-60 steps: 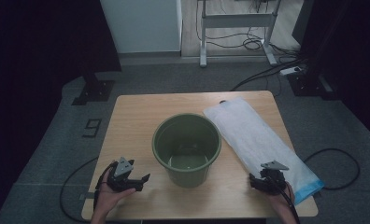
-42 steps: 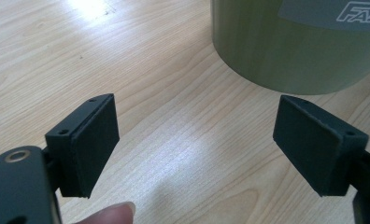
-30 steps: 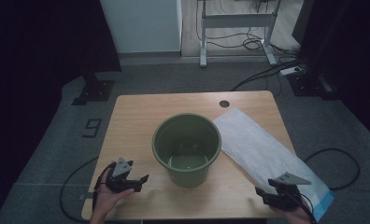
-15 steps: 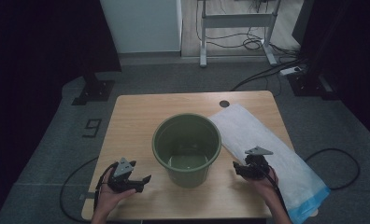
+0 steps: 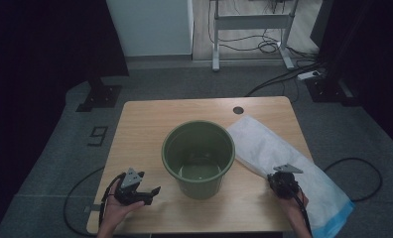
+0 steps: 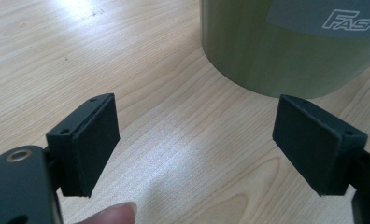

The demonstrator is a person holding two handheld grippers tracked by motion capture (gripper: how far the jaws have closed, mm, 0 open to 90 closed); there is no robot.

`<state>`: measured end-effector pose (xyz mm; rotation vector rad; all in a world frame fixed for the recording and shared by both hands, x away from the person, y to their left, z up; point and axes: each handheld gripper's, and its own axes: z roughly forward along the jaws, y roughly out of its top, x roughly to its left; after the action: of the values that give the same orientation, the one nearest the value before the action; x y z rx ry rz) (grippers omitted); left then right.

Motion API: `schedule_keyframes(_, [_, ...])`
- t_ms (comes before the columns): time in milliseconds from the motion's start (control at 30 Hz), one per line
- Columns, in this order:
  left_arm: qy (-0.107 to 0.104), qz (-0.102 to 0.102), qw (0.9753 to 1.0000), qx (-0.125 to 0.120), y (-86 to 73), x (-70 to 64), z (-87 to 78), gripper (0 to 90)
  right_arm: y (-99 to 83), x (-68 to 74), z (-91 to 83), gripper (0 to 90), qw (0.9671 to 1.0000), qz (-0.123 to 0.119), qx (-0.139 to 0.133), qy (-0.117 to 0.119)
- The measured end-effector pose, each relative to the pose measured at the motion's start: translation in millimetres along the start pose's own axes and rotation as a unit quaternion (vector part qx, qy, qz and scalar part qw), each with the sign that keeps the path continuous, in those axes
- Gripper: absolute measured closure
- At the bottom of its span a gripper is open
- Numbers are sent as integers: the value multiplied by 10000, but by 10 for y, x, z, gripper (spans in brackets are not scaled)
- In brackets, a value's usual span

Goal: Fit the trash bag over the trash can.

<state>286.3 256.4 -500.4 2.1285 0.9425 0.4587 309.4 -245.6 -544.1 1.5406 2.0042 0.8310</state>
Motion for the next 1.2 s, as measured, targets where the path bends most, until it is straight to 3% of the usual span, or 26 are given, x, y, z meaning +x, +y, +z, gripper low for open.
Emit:
schedule_keyframes(200, [-5, -41, 10000, -41, -3, 7, -20, 148, -291, -77, -309, 846, 9994, -129, 76, 299])
schedule_keyframes(333, [-15, -64, 10000, -58, 1, 15, -19, 149, -383, -93, -425, 659, 9985, -121, 143, 523])
schedule_keyframes(433, [-18, -68, 10000, -55, 4, 18, -14, 149, -334, 0, -455, 452, 9980, -126, 27, 611])
schedule_keyframes(500, [-28, -66, 10000, -47, 4, 21, -6, 150, -253, 109, -459, 379, 9979, -175, -80, 619])
schedule_keyframes(633, [-39, -53, 10000, -35, 5, 17, 4, 150, -96, 266, -395, 342, 9977, -217, -138, 619])
schedule_keyframes(733, [-44, -55, 10000, -52, 5, 12, -3, 150, 82, 398, -140, 307, 9984, -225, -17, 527])
schedule_keyframes(933, [-34, -45, 10000, -56, 1, 17, -14, 150, 129, 425, 130, 305, 9990, -206, 198, 334])
schedule_keyframes(967, [-30, -45, 10000, -55, 1, 18, -16, 150, 121, 428, 138, 321, 9992, -227, 126, 312])
schedule_keyframes(1100, [-3, -89, 9999, -113, 4, 20, -39, 152, 100, 390, 119, 472, 9995, -186, 4, 271])
schedule_keyframes(1200, [-24, -195, 9997, -172, 48, 2, -103, 152, 71, 308, 96, 638, 9995, -166, -83, 250])
